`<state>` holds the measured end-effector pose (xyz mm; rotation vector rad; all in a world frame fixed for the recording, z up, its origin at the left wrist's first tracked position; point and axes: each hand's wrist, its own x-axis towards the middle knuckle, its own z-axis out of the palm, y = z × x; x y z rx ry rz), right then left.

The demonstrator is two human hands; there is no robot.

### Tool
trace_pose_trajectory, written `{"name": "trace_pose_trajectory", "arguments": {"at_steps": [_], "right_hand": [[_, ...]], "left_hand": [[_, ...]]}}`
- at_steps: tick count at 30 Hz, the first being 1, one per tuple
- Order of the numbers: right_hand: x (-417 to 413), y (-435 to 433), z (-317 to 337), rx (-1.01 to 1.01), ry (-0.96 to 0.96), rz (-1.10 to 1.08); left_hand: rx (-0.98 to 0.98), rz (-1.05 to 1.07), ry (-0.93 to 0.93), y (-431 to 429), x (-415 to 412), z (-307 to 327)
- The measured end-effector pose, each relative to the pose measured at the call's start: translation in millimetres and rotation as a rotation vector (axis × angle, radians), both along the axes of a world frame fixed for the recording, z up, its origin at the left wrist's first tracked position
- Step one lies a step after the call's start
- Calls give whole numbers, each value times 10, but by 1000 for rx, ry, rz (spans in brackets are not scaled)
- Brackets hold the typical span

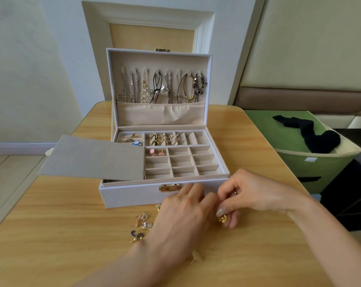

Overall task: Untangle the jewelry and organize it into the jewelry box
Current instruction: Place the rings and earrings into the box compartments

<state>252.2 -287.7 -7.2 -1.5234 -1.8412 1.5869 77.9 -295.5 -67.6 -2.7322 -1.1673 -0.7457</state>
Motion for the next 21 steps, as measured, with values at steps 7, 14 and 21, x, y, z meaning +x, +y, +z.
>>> {"name": "trace_pose_trajectory", "arguments": {"at_steps": [7,14,21], "right_hand": [[-93,-45,-45,82,-18,7],[-48,-64,70,107,223,13],[-58,-25,101,210,374,-16]], "left_hand": [[-90,-13,-124,-30,-98,74],[-349,-73,-404,40,-219,288],[-418,-15,-415,402,-347,608]]}}
